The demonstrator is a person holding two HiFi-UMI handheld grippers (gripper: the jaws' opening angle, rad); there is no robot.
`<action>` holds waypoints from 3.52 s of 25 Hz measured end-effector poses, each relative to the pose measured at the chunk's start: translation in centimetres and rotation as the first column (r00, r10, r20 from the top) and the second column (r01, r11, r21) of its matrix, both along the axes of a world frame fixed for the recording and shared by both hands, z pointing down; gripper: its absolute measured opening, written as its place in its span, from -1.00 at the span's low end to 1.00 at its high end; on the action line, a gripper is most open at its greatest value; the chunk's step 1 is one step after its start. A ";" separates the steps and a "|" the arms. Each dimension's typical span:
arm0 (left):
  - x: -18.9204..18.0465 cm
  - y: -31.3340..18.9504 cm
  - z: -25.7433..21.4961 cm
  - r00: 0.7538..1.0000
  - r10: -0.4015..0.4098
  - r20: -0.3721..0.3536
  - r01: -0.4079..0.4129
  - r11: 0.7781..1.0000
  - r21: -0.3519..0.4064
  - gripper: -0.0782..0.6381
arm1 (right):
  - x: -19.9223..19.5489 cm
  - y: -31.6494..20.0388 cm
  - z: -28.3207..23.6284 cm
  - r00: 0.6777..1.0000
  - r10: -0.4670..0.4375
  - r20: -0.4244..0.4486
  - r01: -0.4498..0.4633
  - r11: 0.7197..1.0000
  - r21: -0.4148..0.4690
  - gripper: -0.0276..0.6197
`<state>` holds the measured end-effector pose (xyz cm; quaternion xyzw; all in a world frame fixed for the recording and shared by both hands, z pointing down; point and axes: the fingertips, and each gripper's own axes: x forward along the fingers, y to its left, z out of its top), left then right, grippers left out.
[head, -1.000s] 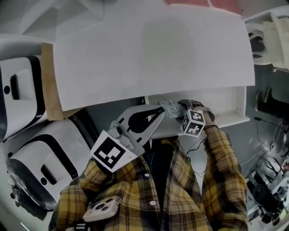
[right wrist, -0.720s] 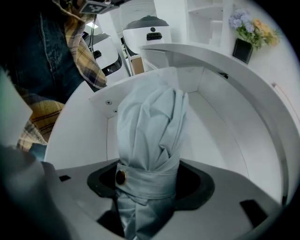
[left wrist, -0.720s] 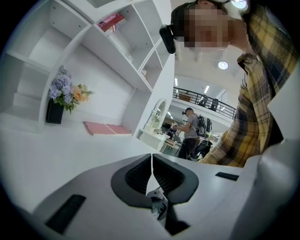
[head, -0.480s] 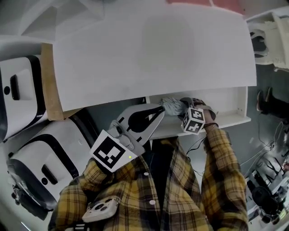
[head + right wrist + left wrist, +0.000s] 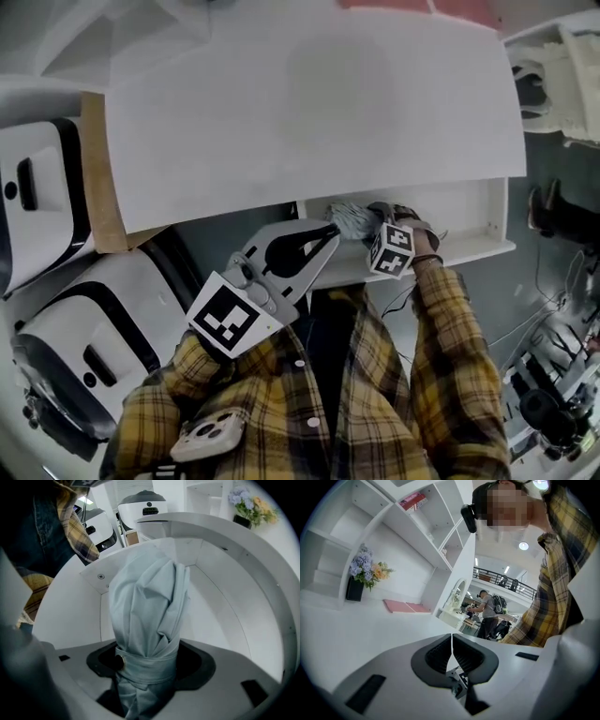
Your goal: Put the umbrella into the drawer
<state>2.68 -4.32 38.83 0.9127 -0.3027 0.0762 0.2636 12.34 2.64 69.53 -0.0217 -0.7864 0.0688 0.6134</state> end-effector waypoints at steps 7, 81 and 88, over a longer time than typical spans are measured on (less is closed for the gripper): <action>0.1 0.0 -0.4 1.000 0.009 -0.004 -0.009 1.000 0.018 -0.71 | -0.3 0.2 -0.1 0.999 0.035 0.013 -0.035 0.999 -0.006 0.05; 2.2 -1.4 -15.4 0.991 0.122 -0.058 -0.091 0.920 0.380 -0.71 | -4.1 -9.1 -45.3 0.139 0.356 0.924 -0.745 0.652 -0.140 -0.86; 2.3 -1.4 -14.8 0.986 0.159 -0.054 -0.129 0.922 0.366 -0.71 | -4.4 -9.4 -44.3 0.145 0.378 0.914 -0.741 0.654 -0.153 -0.86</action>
